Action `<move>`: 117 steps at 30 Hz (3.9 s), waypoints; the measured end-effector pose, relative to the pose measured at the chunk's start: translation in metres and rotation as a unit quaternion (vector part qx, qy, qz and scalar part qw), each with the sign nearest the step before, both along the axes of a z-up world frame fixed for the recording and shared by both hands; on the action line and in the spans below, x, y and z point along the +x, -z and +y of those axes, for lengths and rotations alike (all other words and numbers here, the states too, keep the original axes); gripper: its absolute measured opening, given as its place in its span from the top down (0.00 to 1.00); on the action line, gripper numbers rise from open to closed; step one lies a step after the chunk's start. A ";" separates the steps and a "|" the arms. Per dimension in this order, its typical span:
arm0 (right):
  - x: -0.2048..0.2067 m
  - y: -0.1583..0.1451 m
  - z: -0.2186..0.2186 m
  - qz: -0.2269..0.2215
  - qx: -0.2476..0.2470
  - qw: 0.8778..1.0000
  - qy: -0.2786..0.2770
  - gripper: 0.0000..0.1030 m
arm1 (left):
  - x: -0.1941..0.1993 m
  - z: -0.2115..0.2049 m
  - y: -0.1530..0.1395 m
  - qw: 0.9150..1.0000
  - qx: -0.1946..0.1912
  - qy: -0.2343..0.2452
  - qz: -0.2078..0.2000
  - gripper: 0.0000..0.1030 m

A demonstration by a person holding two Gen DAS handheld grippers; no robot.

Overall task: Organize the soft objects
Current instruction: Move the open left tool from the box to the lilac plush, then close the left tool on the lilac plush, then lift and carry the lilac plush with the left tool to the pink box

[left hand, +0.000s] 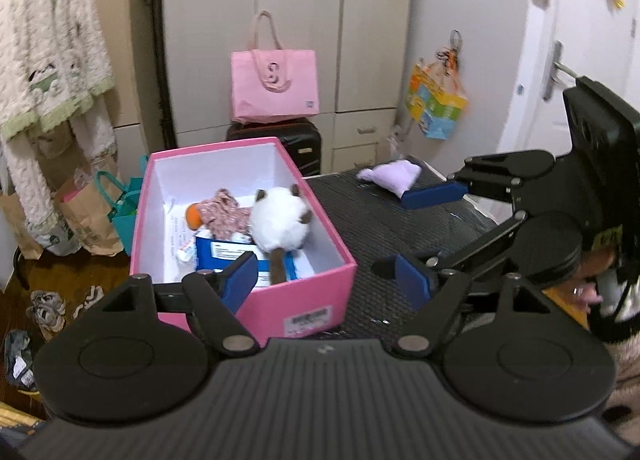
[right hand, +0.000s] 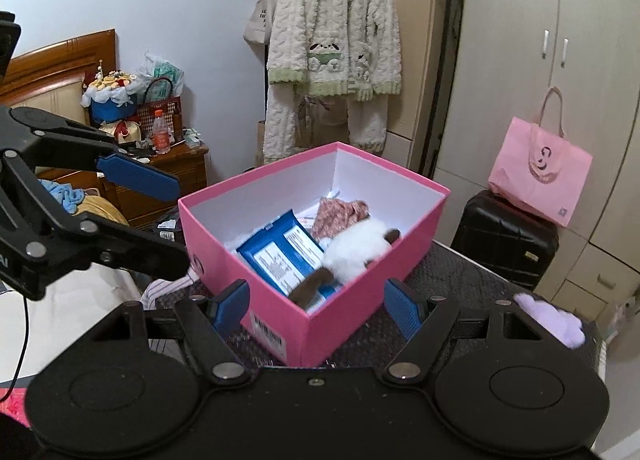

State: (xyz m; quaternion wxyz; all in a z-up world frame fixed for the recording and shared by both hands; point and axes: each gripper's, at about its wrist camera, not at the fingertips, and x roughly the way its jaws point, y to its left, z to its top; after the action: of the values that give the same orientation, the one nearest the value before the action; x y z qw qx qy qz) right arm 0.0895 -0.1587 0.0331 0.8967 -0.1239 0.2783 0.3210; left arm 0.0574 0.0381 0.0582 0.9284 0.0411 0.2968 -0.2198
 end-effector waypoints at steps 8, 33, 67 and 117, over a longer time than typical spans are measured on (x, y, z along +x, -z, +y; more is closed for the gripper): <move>-0.017 0.004 -0.052 0.008 0.000 1.000 0.006 0.23 | -0.007 -0.032 0.002 0.998 0.023 0.044 0.030 0.26; 0.032 0.051 -0.168 -0.018 0.047 0.999 0.013 0.19 | 0.076 -0.159 0.030 0.997 0.004 0.076 -0.010 0.26; 0.223 0.139 -0.232 0.016 0.017 1.000 0.014 0.15 | 0.246 -0.252 0.140 0.992 -0.077 -0.094 0.016 0.20; 0.073 0.112 -0.181 0.043 0.018 0.998 0.030 0.16 | 0.117 -0.216 0.125 0.991 -0.070 0.051 0.101 0.55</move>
State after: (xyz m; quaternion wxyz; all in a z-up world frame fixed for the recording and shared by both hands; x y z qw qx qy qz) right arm 0.1629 -0.3398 -0.0785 0.8954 -0.0853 0.3145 0.3035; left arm 0.1746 -0.1778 -0.0664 0.8816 -0.0314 0.3707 -0.2906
